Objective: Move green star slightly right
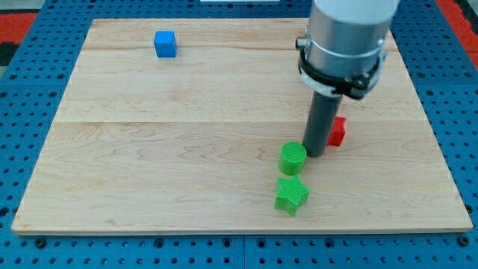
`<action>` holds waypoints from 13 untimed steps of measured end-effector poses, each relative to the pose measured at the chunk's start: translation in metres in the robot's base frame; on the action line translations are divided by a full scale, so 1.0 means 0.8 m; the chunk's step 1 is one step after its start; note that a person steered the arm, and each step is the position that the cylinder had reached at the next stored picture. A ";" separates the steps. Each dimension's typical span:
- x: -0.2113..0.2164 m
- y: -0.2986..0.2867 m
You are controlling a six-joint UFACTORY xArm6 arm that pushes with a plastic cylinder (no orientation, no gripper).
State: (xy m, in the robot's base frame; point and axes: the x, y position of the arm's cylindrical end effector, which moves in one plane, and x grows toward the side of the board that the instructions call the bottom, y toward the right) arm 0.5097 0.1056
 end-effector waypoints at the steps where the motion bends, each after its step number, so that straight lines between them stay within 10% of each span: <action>1: 0.022 0.032; 3: 0.136 0.026; 5: 0.135 -0.192; 7: 0.066 -0.148; 13: 0.089 -0.042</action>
State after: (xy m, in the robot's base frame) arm 0.5811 0.0722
